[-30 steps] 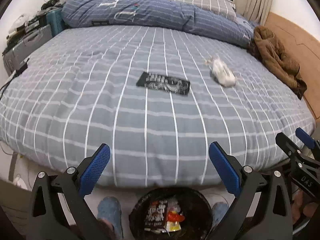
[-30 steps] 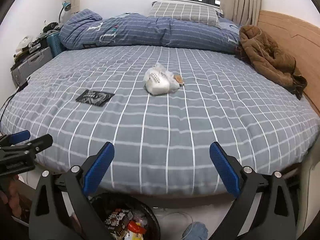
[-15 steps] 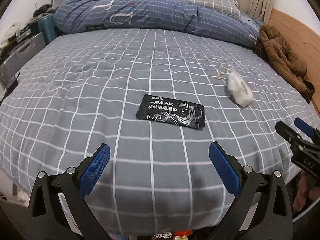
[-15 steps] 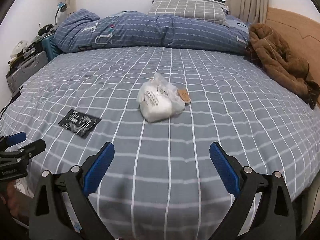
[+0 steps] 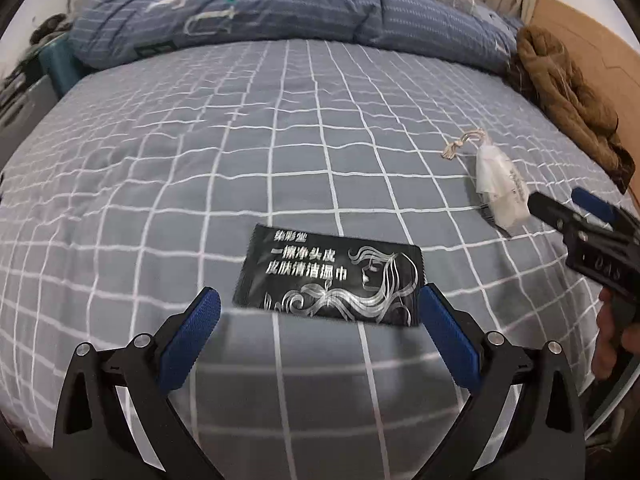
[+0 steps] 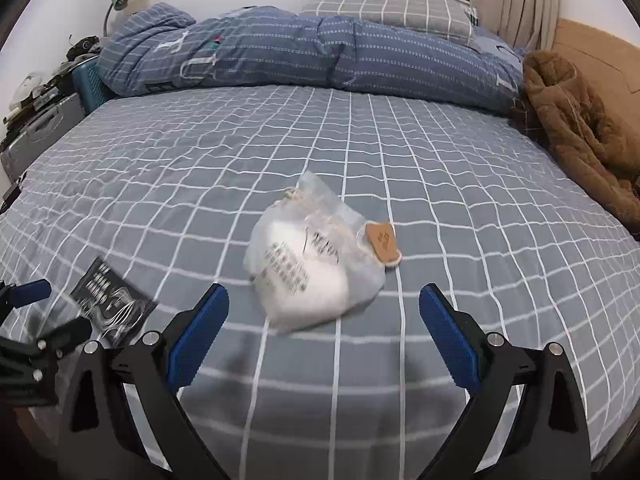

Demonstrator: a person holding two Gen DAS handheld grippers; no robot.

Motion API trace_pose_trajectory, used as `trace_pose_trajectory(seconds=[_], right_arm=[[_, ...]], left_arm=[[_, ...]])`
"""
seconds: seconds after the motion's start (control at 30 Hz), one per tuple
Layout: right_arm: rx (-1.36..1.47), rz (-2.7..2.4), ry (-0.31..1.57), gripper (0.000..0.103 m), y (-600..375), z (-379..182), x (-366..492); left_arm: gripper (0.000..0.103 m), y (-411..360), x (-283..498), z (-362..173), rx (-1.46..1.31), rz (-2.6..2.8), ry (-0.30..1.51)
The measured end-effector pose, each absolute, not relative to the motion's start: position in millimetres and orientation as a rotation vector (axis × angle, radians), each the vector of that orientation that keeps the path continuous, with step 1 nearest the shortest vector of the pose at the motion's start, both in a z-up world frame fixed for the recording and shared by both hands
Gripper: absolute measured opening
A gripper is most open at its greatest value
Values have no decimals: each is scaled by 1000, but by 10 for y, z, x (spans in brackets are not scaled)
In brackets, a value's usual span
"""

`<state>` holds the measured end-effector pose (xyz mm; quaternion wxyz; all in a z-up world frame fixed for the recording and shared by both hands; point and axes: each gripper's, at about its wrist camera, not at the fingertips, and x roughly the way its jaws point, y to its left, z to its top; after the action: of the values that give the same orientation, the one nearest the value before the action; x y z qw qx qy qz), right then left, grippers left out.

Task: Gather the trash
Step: 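Grasp the black wet-wipe packet with the left tool while the right tool grasps the white cotton pouch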

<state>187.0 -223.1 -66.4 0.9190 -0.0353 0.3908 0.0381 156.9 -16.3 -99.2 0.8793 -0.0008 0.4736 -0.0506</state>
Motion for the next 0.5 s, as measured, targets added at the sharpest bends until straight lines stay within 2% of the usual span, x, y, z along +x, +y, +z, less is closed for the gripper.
trace_pose_trajectory(seconds=[0.5], right_arm=[[-78, 124, 886, 92, -2183, -897, 2472]], left_arm=[[97, -198, 2050, -1333, 33, -150, 1110]])
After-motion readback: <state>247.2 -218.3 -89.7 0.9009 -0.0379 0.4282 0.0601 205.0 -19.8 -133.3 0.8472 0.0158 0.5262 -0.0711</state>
